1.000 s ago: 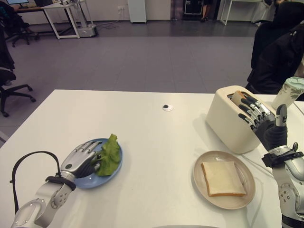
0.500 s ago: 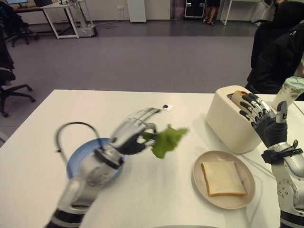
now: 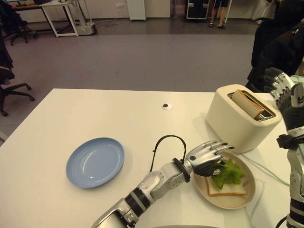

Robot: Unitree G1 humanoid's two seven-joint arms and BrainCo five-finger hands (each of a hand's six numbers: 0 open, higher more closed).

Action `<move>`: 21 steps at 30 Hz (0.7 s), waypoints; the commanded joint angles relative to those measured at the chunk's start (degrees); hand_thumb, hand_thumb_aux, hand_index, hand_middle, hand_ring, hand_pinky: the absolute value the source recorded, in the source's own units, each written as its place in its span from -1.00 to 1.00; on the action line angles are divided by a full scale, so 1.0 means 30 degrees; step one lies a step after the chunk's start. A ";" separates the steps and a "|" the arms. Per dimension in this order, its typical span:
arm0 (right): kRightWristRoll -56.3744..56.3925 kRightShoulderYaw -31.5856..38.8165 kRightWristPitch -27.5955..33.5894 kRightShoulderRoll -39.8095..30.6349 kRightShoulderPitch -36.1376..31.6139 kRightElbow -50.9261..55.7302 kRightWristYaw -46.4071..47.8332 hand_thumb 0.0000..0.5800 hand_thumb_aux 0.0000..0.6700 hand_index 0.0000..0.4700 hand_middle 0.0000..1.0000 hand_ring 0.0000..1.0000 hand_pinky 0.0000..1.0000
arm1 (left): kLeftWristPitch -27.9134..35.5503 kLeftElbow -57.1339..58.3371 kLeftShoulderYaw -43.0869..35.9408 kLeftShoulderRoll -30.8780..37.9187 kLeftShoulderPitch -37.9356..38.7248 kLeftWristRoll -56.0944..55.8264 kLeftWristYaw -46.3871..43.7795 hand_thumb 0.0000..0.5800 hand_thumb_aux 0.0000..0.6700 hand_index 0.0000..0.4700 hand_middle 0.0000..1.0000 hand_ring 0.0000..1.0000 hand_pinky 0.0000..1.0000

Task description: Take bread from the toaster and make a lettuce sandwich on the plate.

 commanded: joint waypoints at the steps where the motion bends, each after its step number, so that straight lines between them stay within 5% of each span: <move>1: -0.4028 0.0109 -0.1335 -0.1511 -0.0804 0.2292 -0.1690 -1.00 -1.00 -1.00 -1.00 -1.00 -1.00 | 0.0160 0.0751 -0.0044 -0.0128 -0.0517 0.0108 0.0651 -1.00 -1.00 -1.00 -1.00 -1.00 -1.00; 8: -1.0578 0.4072 -0.2201 -0.3728 -0.1272 0.9570 -0.2838 -1.00 -1.00 -1.00 -1.00 -1.00 -1.00 | 0.0308 -0.2428 0.1635 0.1448 0.0396 -0.1148 0.0101 -1.00 -1.00 -1.00 -1.00 -1.00 -1.00; 9: -1.0969 0.4454 -0.2318 -0.3800 -0.1428 1.0036 -0.2895 -0.44 -0.69 -0.69 -1.00 -1.00 -1.00 | 0.0385 -0.3095 0.2001 0.1716 0.0611 -0.1433 -0.0087 -1.00 -1.00 -1.00 -1.00 -1.00 -1.00; 10: -1.1320 0.4813 -0.2422 -0.3871 -0.1578 1.0388 -0.2943 0.53 0.03 0.03 -1.00 -1.00 -1.00 | 0.0458 -0.3698 0.2408 0.1984 0.0814 -0.1737 -0.0274 -1.00 -1.00 -1.00 -1.00 -1.00 -1.00; 12: -1.1872 0.5437 -0.2563 -0.3847 -0.1901 1.0766 -0.3053 0.92 0.61 0.61 -1.00 -1.00 -1.00 | 0.0581 -0.4700 0.3315 0.2573 0.1298 -0.2348 -0.0531 -1.00 -1.00 -1.00 -1.00 -1.00 -1.00; 13: -1.2078 0.5688 -0.2648 -0.3779 -0.2068 1.0819 -0.3124 0.99 0.87 0.87 -1.00 -1.00 -1.00 | 0.0652 -0.4986 0.3689 0.2848 0.1565 -0.2567 -0.0578 -1.00 -1.00 -1.00 -1.00 -1.00 -1.00; 15: -1.2414 0.6106 -0.2840 -0.3641 -0.2401 1.0773 -0.3275 1.00 1.00 1.00 -1.00 -1.00 -1.00 | 0.0732 -0.5305 0.4282 0.3292 0.2078 -0.2873 -0.0579 -1.00 -1.00 -1.00 -1.00 -1.00 -1.00; 21: -1.2366 0.5810 -0.3839 -0.3406 -0.3011 1.0004 -0.4568 1.00 1.00 1.00 -1.00 -1.00 -1.00 | 0.0811 -0.5550 0.5248 0.4063 0.3443 -0.3176 -0.0165 -1.00 -1.00 -1.00 -1.00 -1.00 -1.00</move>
